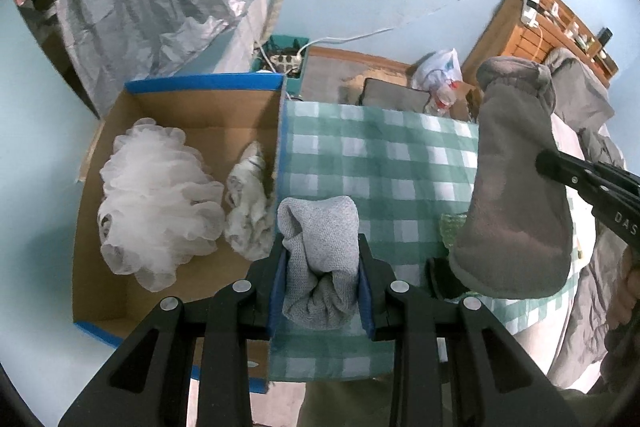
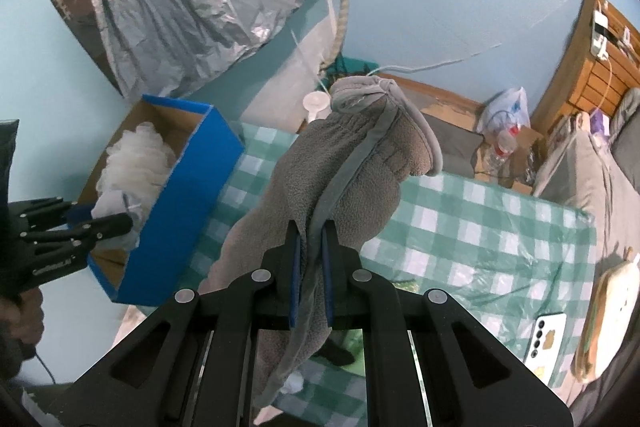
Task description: Organize soft objects
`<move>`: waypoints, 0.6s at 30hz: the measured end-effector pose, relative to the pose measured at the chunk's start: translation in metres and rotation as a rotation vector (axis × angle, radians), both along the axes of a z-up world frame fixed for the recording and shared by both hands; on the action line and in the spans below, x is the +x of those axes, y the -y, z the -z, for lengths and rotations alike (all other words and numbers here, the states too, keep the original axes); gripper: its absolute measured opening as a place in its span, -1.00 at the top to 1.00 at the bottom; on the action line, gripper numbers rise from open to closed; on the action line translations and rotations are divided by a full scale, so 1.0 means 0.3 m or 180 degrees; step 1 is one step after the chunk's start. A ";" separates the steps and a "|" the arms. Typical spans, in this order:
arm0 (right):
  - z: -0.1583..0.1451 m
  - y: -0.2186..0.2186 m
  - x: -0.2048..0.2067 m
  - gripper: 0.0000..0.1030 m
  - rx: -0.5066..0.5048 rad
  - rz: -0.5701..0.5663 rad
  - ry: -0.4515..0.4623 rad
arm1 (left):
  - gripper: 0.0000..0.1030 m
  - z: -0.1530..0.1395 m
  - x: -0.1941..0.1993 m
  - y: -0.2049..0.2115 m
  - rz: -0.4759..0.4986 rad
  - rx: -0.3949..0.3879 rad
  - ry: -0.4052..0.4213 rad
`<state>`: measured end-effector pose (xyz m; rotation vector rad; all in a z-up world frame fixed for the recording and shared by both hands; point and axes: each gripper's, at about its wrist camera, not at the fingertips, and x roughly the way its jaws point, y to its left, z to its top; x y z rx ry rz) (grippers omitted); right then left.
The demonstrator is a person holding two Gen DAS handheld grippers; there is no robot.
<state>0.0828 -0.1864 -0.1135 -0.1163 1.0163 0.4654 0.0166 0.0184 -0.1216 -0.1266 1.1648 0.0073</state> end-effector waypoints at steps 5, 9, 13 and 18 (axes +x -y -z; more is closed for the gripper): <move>-0.012 -0.046 0.005 0.84 0.0041 -0.0101 0.0010 | 0.41 -0.009 -0.009 -0.050 -0.0123 0.0015 0.0019; -0.018 -0.094 0.012 0.84 0.0076 -0.0197 0.0015 | 0.41 -0.008 -0.024 -0.095 -0.0232 0.0030 0.0023; -0.025 -0.149 0.015 0.84 0.0112 -0.0293 0.0028 | 0.41 -0.001 -0.047 -0.142 -0.0336 0.0051 0.0003; -0.031 -0.228 0.020 0.84 0.0159 -0.0433 0.0030 | 0.41 0.011 -0.079 -0.204 -0.0461 0.0067 -0.0025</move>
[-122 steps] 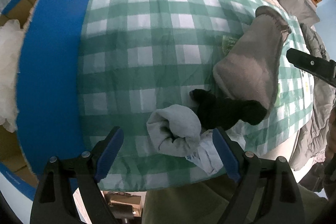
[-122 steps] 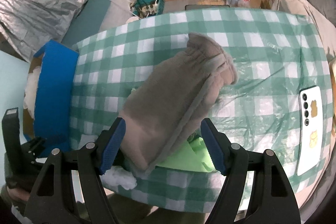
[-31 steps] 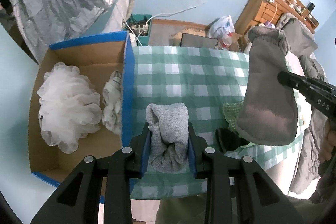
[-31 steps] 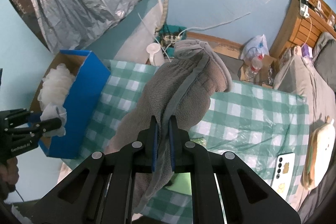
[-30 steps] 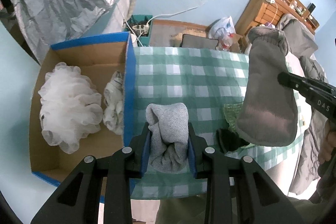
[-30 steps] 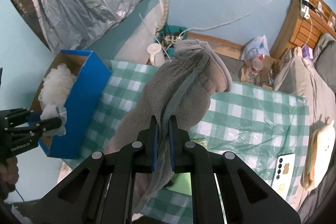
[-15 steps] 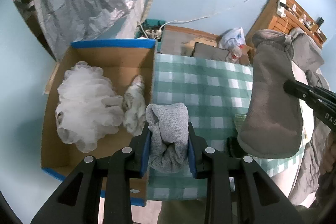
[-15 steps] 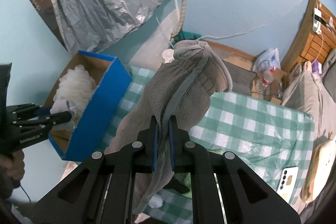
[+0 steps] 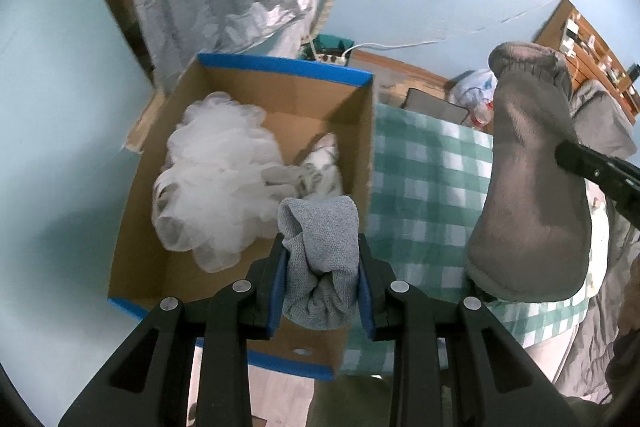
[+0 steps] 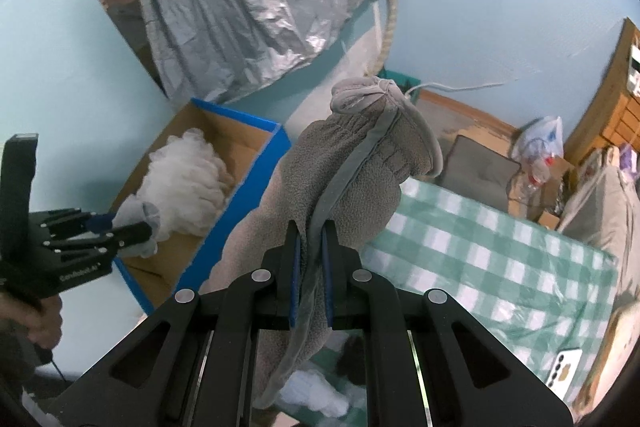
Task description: Organize soft objects
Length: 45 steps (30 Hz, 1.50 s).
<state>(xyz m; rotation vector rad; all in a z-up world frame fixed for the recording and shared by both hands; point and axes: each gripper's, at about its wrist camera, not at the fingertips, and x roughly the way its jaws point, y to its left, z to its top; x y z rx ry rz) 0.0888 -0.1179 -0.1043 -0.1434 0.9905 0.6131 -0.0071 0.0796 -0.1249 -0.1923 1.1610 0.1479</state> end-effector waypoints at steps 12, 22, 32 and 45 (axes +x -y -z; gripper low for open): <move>-0.005 -0.198 -0.001 0.84 0.0073 -0.0279 0.0016 | 0.41 0.050 -0.051 -0.144 -0.0253 -0.0013 -0.0110; 0.025 -0.356 0.004 0.84 0.0081 -0.0462 -0.0027 | 0.41 0.082 -0.058 -0.235 -0.0324 -0.0021 -0.0174; 0.077 -0.498 0.011 0.84 0.0066 -0.0575 -0.0116 | 0.41 0.107 -0.052 -0.320 -0.0326 -0.0038 -0.0200; 0.195 -0.635 0.047 0.84 -0.0052 -0.0698 -0.0277 | 0.41 0.162 -0.027 -0.367 -0.0236 -0.0039 -0.0278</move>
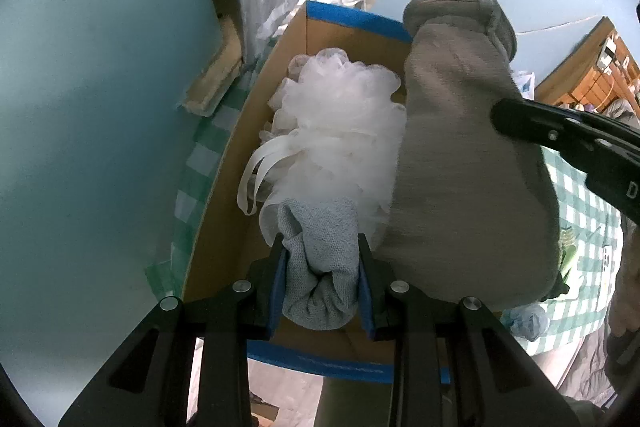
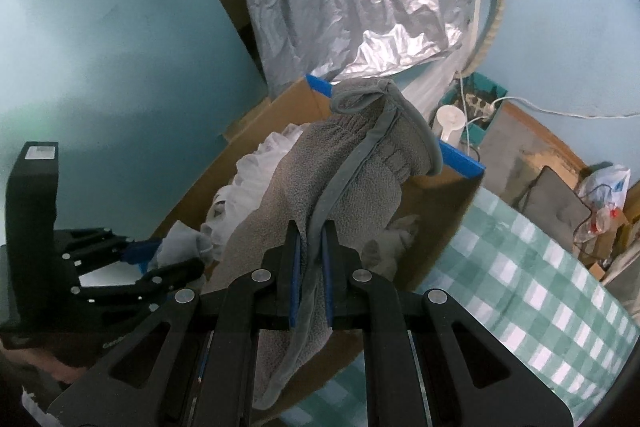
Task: Organize soft objects
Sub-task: 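Lower the grey sock and mitten into the box and open both tools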
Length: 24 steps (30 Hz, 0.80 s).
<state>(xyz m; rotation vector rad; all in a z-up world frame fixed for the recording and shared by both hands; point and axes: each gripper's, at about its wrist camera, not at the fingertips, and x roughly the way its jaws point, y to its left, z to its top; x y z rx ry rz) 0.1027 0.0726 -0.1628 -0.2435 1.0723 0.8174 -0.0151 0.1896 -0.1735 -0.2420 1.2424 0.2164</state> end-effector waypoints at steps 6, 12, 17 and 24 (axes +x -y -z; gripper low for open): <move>0.064 -0.017 0.018 0.82 -0.0070 0.0030 -0.0135 | 0.37 0.037 0.013 0.008 0.0117 -0.0028 -0.0078; 0.089 -0.017 0.028 0.43 -0.0211 0.0078 -0.0175 | 0.05 0.049 0.017 0.000 0.0071 -0.0058 -0.0109; 0.060 0.019 0.028 -0.05 -0.0188 0.0206 -0.0060 | -0.35 0.029 0.008 -0.001 0.0064 -0.0002 -0.0047; 0.021 0.068 0.035 -0.08 -0.0154 0.0299 -0.0007 | -0.42 0.007 -0.013 0.017 0.0054 0.0053 -0.0008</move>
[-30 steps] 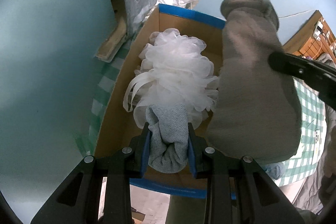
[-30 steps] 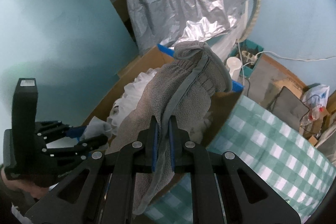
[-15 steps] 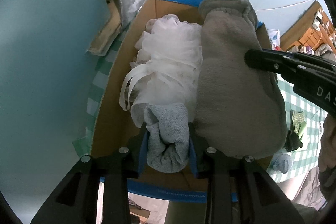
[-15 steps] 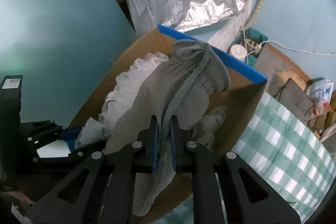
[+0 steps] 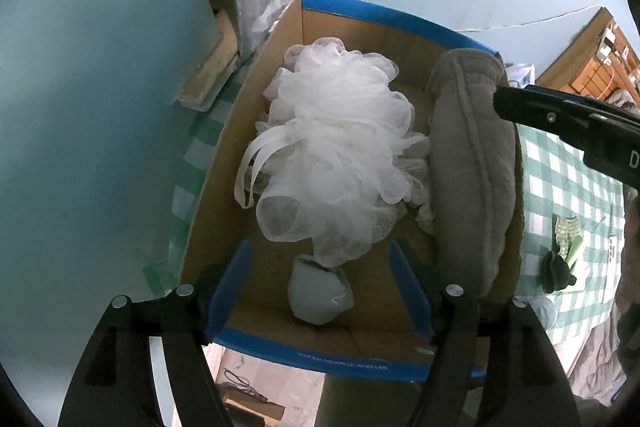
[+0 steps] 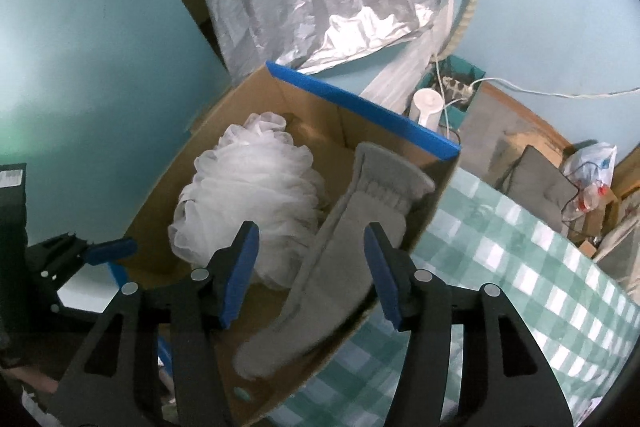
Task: Organize soft objects
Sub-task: 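Lower the grey sock and mitten into the box and open both tools, then withdraw both tools from the box back over the table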
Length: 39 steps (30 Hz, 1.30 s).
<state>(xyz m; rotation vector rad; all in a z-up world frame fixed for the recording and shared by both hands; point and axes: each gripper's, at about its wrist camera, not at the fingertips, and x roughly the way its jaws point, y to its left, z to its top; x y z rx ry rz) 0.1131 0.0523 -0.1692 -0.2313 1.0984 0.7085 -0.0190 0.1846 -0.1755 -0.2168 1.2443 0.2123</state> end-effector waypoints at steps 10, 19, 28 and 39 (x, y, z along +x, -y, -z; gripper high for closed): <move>-0.035 0.108 -0.033 -0.15 0.0025 0.0150 0.0045 | -0.43 -0.048 -0.024 0.084 0.0080 0.0063 0.0092; -0.057 0.253 -0.056 -0.17 0.0018 0.0344 0.0047 | -0.49 -0.100 -0.026 0.200 0.0252 0.0099 0.0185; -0.079 0.457 -0.086 -0.17 -0.0025 0.0606 0.0055 | -0.50 -0.120 -0.003 0.355 0.0518 0.0066 0.0209; -0.069 0.720 -0.121 -0.17 -0.0142 0.0974 0.0019 | -0.54 -0.119 0.021 0.545 0.0862 0.0046 0.0189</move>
